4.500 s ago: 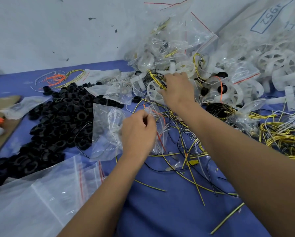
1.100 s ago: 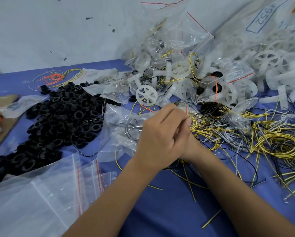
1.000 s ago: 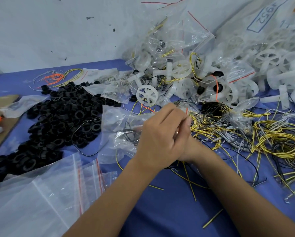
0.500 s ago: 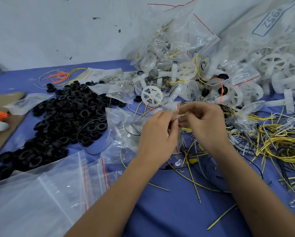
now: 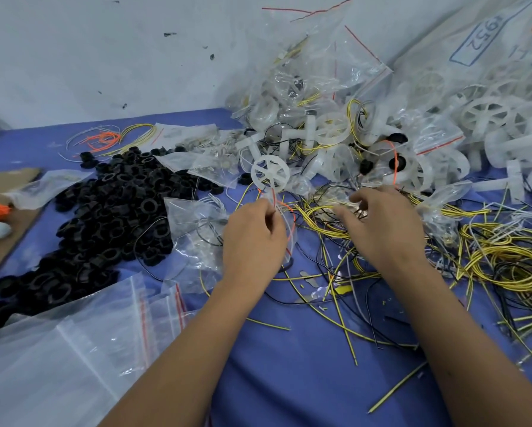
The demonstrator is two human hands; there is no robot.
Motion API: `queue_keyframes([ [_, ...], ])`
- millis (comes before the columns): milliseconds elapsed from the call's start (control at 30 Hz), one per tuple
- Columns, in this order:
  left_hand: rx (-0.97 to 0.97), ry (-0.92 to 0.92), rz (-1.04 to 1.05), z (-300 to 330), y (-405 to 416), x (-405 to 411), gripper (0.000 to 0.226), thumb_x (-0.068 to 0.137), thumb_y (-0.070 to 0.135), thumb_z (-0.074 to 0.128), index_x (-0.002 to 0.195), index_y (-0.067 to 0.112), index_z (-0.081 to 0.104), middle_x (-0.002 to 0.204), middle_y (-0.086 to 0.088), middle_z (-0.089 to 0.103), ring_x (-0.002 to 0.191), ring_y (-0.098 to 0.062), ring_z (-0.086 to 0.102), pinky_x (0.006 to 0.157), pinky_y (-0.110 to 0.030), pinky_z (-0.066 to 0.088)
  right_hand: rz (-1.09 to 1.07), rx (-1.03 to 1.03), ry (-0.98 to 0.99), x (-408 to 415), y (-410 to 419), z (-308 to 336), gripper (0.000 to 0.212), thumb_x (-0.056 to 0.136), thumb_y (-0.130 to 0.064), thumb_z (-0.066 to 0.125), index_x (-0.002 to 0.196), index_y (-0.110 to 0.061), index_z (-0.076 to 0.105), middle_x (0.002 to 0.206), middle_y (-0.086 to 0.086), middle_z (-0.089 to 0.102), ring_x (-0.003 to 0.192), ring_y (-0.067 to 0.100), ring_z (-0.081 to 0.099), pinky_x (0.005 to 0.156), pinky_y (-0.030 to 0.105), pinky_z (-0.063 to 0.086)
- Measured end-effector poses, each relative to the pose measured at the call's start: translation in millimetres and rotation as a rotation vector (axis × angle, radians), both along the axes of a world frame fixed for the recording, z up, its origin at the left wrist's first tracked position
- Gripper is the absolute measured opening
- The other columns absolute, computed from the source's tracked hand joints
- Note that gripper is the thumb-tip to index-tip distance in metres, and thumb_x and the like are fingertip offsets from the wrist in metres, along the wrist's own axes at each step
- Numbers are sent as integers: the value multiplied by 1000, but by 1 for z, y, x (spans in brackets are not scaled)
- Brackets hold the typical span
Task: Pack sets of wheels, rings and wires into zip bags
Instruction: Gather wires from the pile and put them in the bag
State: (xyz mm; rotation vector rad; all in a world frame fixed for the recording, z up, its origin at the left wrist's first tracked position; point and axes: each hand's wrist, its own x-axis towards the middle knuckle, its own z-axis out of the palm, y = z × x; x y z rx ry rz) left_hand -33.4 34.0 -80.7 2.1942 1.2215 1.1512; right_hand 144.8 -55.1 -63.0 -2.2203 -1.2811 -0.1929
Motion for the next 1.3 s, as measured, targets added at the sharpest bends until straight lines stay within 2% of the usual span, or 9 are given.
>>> queue_keyframes([
  [133,-9,-10,-8,1,-2,0,23,95,18,58,73,12,58,67,0,60,66,-23,56,69,-45,47,253,-60,-34,-2,-4,7,36,74,-63,75,88,-29,72,96,-3,54,100,19,48,79,37,46],
  [300,-38,-24,0,6,-7,0,20,90,19,60,71,15,58,64,5,61,64,-19,58,67,-42,50,349,-203,-10,0,-5,8,18,79,-40,84,84,-27,74,88,-8,57,95,17,50,79,38,48],
  [600,-78,0,26,8,-10,1,21,88,25,66,69,19,58,61,7,60,61,-15,59,65,-40,51,130,379,-18,7,-7,12,11,97,-21,68,97,-12,75,84,1,71,73,20,61,67,36,51],
  [733,-68,-130,22,9,-11,2,19,88,17,65,70,17,58,63,7,60,62,-13,58,67,-38,50,111,585,306,2,-6,15,10,96,-22,68,98,-14,75,74,-9,71,66,6,64,64,18,48],
  [867,63,-258,13,14,-19,6,20,92,19,66,75,15,57,69,6,57,64,-14,55,63,-37,47,254,418,783,-4,-2,15,9,93,-17,73,84,-20,76,68,2,74,54,10,59,51,21,45],
  [1000,226,-261,-29,18,-26,10,17,93,17,66,78,16,56,77,7,55,65,-16,53,61,-37,44,409,156,799,-9,-2,11,15,92,-10,73,78,-10,78,61,4,70,47,3,50,50,13,38],
  [1100,353,-241,-151,19,-32,12,15,92,13,67,79,11,61,80,3,57,66,-16,50,59,-36,44,513,77,871,-14,-4,14,13,93,-9,70,83,-4,78,63,19,64,54,16,43,54,25,32],
  [1167,430,-202,-235,19,-37,15,15,94,13,67,80,8,63,82,-1,58,68,-20,53,60,-39,47,536,98,916,-20,-3,15,15,92,0,66,80,-1,76,61,24,57,54,18,37,51,26,27],
  [1300,499,-169,-340,23,-50,21,12,94,11,68,84,3,67,84,-8,60,71,-27,56,62,-42,48,478,225,1014,-37,-1,6,29,91,17,45,75,-1,62,70,14,60,61,19,55,57,32,43],
])
